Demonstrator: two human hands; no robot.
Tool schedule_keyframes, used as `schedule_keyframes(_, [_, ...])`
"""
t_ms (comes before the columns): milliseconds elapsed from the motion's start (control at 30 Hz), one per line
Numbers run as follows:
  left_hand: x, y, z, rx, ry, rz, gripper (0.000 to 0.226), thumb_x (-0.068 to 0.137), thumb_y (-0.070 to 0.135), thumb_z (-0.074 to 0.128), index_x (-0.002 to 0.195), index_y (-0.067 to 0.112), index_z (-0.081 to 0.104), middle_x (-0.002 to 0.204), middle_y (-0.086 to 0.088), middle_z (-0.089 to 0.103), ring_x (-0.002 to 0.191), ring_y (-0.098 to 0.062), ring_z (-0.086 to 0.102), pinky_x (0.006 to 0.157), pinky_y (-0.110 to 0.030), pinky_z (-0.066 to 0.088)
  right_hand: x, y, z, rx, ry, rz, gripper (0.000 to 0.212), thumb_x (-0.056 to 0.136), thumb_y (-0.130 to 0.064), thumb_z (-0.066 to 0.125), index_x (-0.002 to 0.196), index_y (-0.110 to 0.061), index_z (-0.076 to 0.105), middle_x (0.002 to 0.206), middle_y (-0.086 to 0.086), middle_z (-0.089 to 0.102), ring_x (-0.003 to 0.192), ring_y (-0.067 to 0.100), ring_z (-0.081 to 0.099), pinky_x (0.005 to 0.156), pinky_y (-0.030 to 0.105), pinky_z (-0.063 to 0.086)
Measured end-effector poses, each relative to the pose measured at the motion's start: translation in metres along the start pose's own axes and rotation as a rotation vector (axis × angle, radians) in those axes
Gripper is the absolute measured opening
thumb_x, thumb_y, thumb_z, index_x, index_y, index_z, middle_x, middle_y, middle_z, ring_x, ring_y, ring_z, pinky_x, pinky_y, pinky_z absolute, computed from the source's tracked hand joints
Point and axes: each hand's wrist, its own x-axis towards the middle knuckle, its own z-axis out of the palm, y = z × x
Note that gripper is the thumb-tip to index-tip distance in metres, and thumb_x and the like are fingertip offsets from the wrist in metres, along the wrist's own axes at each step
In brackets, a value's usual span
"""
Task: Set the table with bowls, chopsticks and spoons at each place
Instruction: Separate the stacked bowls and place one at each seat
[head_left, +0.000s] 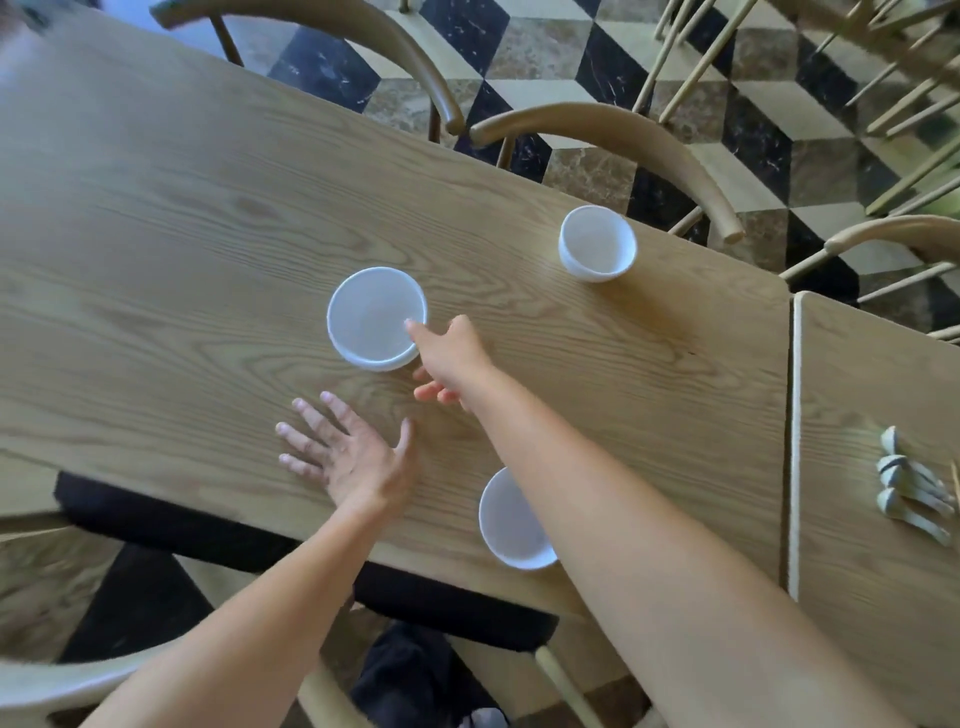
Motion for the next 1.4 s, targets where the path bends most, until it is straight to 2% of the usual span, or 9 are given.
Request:
schedule_keyframes(100, [0.016, -0.045, -0.016, 0.103, 0.053, 0.140, 0.090, 0.087, 0.070, 0.041, 0.157, 0.020, 0.013, 0.162, -0.017, 0.004, 0.149, -0.044, -0.006, 0.118, -0.065, 0.000, 0.008, -0.005, 0.014, -0.072, 0.095, -0.041, 0.027, 0.096, -0.030, 0.052, 0.081, -0.008, 0.055, 0.079, 0.014, 0.074, 0.036, 0.014, 0.054, 0.032, 0.014, 0.032])
schedule_keyframes(233, [0.063, -0.108, -0.049, 0.217, 0.126, 0.118, 0.088, 0.085, 0.080, 0.030, 0.157, 0.036, 0.007, 0.166, -0.015, -0.004, 0.149, -0.046, -0.011, 0.116, -0.067, -0.005, 0.016, -0.010, 0.020, -0.146, 0.158, -0.063, 0.024, 0.095, -0.017, 0.052, 0.073, -0.008, 0.050, 0.080, 0.018, 0.074, 0.034, 0.014, 0.049, 0.032, 0.014, 0.032])
schedule_keyframes(333, [0.083, -0.123, -0.060, 0.249, 0.172, 0.172, 0.080, 0.086, 0.078, 0.029, 0.155, 0.044, 0.011, 0.168, -0.013, -0.002, 0.150, -0.044, -0.011, 0.117, -0.067, -0.005, 0.020, -0.010, 0.025, -0.207, 0.223, -0.095, 0.014, 0.096, -0.016, 0.051, 0.085, -0.009, 0.049, 0.080, 0.018, 0.068, 0.027, 0.015, 0.045, 0.027, 0.012, 0.026])
schedule_keyframes(433, [0.077, -0.124, -0.061, 0.208, 0.182, 0.175, 0.077, 0.085, 0.076, 0.032, 0.154, 0.045, 0.016, 0.168, -0.011, 0.000, 0.151, -0.043, -0.011, 0.117, -0.066, -0.006, 0.007, -0.011, 0.031, -0.161, 0.271, -0.121, 0.004, 0.093, -0.010, 0.046, 0.092, -0.013, 0.044, 0.083, 0.015, 0.059, 0.028, 0.015, 0.045, 0.027, 0.012, 0.025])
schedule_keyframes(567, [0.078, -0.125, -0.064, 0.203, 0.173, 0.211, 0.079, 0.083, 0.078, 0.029, 0.154, 0.046, 0.016, 0.168, -0.010, -0.001, 0.150, -0.043, -0.012, 0.117, -0.066, -0.007, -0.019, 0.001, 0.025, 0.025, 0.309, -0.111, 0.018, 0.083, -0.001, 0.036, 0.079, -0.018, 0.039, 0.073, 0.014, 0.055, 0.031, 0.014, 0.042, 0.033, 0.015, 0.022])
schedule_keyframes(733, [0.074, -0.127, -0.066, 0.185, 0.133, 0.228, 0.081, 0.083, 0.079, 0.026, 0.155, 0.044, 0.016, 0.168, -0.013, -0.001, 0.150, -0.046, -0.012, 0.116, -0.068, -0.007, -0.068, 0.053, 0.021, -0.037, 0.378, -0.015, 0.023, 0.083, 0.002, 0.039, 0.076, -0.020, 0.040, 0.061, 0.013, 0.050, 0.036, 0.017, 0.041, 0.033, 0.014, 0.022])
schedule_keyframes(900, [0.077, -0.129, -0.064, 0.187, 0.126, 0.237, 0.079, 0.084, 0.077, 0.025, 0.154, 0.043, 0.018, 0.167, -0.016, 0.000, 0.149, -0.049, -0.011, 0.114, -0.071, -0.006, -0.102, 0.101, 0.022, -0.101, 0.401, 0.158, 0.016, 0.084, -0.002, 0.038, 0.080, -0.017, 0.041, 0.068, 0.016, 0.059, 0.038, 0.018, 0.043, 0.036, 0.017, 0.024])
schedule_keyframes(1100, [0.080, -0.129, -0.065, 0.165, 0.114, 0.252, 0.077, 0.085, 0.076, 0.024, 0.154, 0.042, 0.016, 0.166, -0.017, -0.001, 0.148, -0.050, -0.012, 0.114, -0.072, -0.005, -0.097, 0.118, 0.039, -0.101, 0.353, 0.227, 0.011, 0.091, -0.007, 0.042, 0.087, -0.017, 0.043, 0.077, 0.014, 0.063, 0.046, 0.017, 0.049, 0.042, 0.021, 0.030])
schedule_keyframes(1400, [0.080, -0.132, -0.080, 0.124, -0.039, 0.323, 0.075, 0.092, 0.065, 0.028, 0.157, 0.038, 0.006, 0.164, -0.019, -0.019, 0.144, -0.053, -0.025, 0.111, -0.073, -0.011, -0.087, 0.088, 0.109, -0.004, 0.433, 0.304, 0.009, 0.092, -0.009, 0.043, 0.087, -0.016, 0.044, 0.075, 0.014, 0.060, 0.035, 0.010, 0.043, 0.037, 0.020, 0.024])
